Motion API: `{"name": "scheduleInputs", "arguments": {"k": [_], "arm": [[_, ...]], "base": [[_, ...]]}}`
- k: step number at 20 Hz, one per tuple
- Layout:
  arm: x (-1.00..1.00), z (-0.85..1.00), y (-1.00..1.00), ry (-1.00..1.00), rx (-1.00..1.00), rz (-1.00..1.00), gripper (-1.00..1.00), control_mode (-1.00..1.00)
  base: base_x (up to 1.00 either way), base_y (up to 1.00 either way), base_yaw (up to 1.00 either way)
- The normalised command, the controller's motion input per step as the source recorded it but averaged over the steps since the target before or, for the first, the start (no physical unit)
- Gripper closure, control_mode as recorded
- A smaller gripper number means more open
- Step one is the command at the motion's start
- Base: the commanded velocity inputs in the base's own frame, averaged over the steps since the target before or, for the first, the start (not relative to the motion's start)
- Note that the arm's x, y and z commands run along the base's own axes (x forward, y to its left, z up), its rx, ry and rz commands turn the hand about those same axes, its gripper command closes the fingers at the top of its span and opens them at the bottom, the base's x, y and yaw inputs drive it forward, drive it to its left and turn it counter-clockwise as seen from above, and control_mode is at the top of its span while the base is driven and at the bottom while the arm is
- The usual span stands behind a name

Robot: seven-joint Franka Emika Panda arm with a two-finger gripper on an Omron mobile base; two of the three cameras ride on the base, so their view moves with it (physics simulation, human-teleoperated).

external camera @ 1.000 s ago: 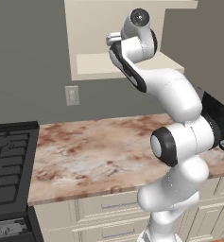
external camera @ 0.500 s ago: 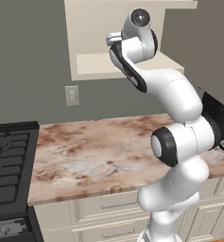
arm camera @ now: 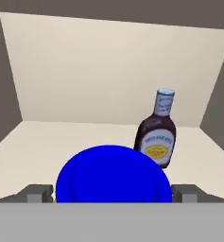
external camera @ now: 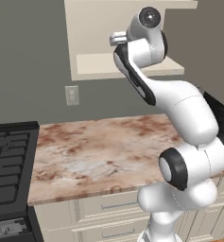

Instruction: Move the mayonnaise and condiment bottle from the cabinet to the dining counter.

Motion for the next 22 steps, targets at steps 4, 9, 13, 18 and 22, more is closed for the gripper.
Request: {"name": "scheduleInputs", "arguments": {"k": [4, 9, 13, 18, 22], "arm": [[-1.0, 0.0, 0.05, -0.07, 0.0, 0.02, 1.0, -1.0], [-0.98, 0.0, 0.0, -0.02, 0.0, 0.0, 1.0, -1.0], [-0.96, -0.01, 0.0, 0.0, 0.0, 0.0, 1.0, -1.0], [-0.9, -0.03, 0.0, 0.0, 0.0, 0.0, 1.0, -1.0], [-0.49, -0.32, -0.2, -0.05, 0.0, 0.0, 1.0, -1.0]], "base": [[0.0, 0.0, 0.0], [0.0, 0.0, 0.0], [0.0, 0.0, 0.0], [0.0, 0.0, 0.0], [0.0, 0.0, 0.0]]}}
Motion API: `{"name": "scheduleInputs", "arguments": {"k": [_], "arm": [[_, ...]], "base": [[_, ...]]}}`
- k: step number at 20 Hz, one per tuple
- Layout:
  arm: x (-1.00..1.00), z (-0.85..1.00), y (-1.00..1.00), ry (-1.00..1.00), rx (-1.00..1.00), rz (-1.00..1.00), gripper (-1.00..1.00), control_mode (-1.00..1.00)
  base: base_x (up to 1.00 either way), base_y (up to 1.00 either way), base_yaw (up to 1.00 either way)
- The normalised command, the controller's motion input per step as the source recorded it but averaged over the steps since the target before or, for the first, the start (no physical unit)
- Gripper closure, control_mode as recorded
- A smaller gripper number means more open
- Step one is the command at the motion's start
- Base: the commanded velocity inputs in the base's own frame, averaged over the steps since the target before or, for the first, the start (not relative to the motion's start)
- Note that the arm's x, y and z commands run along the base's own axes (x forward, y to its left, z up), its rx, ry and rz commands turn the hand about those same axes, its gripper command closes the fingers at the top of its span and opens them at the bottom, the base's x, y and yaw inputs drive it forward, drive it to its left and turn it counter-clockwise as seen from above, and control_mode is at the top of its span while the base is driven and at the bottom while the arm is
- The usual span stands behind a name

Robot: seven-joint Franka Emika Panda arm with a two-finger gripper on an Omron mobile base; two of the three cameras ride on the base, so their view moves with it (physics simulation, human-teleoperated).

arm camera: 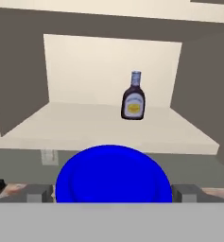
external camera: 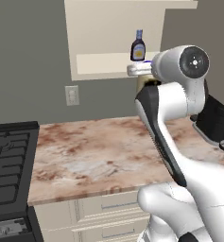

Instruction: Move the mayonnaise and condiment bottle from the cabinet to the dining counter.

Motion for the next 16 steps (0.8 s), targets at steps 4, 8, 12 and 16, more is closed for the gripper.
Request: {"name": "scheduleInputs", "arguments": {"k": [4, 8, 12, 16], "arm": [[-0.46, -0.3, -0.19, -0.13, 0.0, 0.0, 1.0, -1.0], [-0.74, -0.22, -0.06, 0.01, 0.0, 0.0, 1.0, -1.0], [-0.21, -0.05, 0.0, 0.02, 0.0, 0.0, 1.0, 1.0], [0.0, 0.0, 0.0, 0.0, 0.0, 0.0, 1.0, 1.0]], "base": [[0.0, 0.0, 0.0], [0.0, 0.0, 0.0], [-0.69, 0.0, 0.0], [-1.0, 0.05, 0.08]]}}
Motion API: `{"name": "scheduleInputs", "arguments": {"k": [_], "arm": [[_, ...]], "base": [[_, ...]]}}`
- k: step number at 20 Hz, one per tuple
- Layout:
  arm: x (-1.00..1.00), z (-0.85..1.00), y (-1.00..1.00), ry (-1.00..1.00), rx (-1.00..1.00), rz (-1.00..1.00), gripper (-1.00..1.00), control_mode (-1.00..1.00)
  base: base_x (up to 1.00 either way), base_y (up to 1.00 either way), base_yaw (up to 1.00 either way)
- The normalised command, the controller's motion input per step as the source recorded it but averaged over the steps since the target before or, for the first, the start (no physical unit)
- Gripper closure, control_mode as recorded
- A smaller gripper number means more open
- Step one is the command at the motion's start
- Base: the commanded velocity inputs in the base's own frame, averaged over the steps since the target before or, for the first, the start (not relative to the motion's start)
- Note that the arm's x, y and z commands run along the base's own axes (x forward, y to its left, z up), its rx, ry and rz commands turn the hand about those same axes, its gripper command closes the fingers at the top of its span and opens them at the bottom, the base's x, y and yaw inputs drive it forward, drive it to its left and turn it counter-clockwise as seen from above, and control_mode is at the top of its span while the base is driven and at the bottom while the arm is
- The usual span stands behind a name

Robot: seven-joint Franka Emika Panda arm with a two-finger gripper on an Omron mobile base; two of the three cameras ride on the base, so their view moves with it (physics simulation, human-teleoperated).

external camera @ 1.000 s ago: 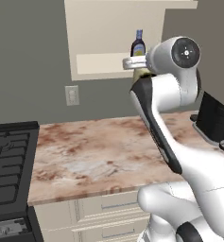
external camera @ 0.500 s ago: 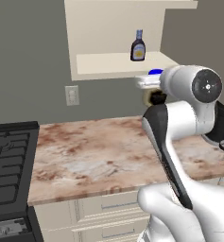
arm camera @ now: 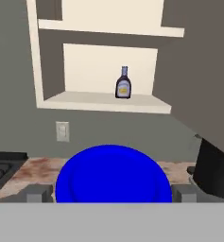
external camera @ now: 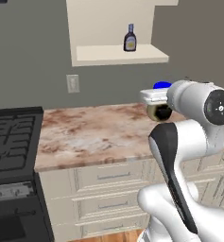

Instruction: Move the mayonnaise and condiment bottle from the cabinet to the dining counter.

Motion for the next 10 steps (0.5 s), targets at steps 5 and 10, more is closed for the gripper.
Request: {"name": "scheduleInputs", "arguments": {"k": [5, 10], "arm": [[0.0, 0.0, 0.0, 0.0, 0.0, 0.0, 1.0, 1.0], [0.0, 0.0, 0.0, 0.0, 0.0, 0.0, 1.0, 1.0]], "base": [[-0.81, 0.51, 0.48], [-0.35, 0.7, 0.71]]}}
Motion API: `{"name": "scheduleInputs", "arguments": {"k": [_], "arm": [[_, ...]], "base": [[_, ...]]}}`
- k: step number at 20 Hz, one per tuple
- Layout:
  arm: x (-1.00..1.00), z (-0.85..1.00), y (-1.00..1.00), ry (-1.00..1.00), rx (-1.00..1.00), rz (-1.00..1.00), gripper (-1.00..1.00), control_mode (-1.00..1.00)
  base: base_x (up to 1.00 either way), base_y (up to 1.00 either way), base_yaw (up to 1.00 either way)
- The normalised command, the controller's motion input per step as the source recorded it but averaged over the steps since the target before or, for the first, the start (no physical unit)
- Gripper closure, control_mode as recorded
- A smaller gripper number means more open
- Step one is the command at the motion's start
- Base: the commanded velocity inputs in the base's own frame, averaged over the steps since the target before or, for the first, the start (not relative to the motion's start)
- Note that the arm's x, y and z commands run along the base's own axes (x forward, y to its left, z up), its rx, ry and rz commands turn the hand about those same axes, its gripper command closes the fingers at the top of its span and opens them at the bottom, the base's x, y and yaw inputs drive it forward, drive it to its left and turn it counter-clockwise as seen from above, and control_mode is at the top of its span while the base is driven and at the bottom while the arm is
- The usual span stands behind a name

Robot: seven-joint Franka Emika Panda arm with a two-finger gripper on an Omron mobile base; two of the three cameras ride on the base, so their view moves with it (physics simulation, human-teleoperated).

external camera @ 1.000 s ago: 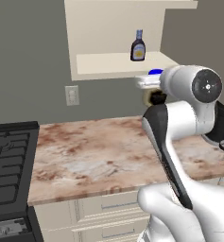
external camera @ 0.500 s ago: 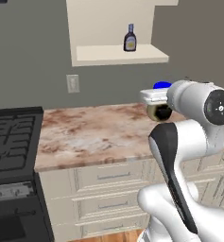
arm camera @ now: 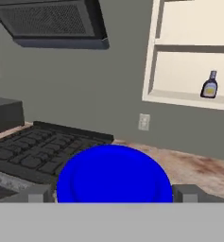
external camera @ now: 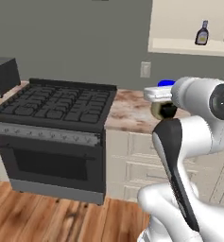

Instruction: Move the mayonnaise and condiment bottle from the cabinet to the dining counter.

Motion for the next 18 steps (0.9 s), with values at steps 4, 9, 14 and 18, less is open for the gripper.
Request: {"name": "scheduleInputs", "arguments": {"k": [4, 9, 14, 18], "arm": [[0.0, 0.0, 0.0, 0.0, 0.0, 0.0, 1.0, 1.0], [0.0, 0.0, 0.0, 0.0, 0.0, 0.0, 1.0, 1.0], [0.0, 0.0, 0.0, 0.0, 0.0, 0.0, 1.0, 1.0], [0.0, 0.0, 0.0, 0.0, 0.0, 0.0, 1.0, 1.0]], "base": [[-0.04, 0.62, 0.83], [0.0, 0.46, 0.88], [0.21, 0.33, 0.81], [0.85, 0.27, 0.64]]}}
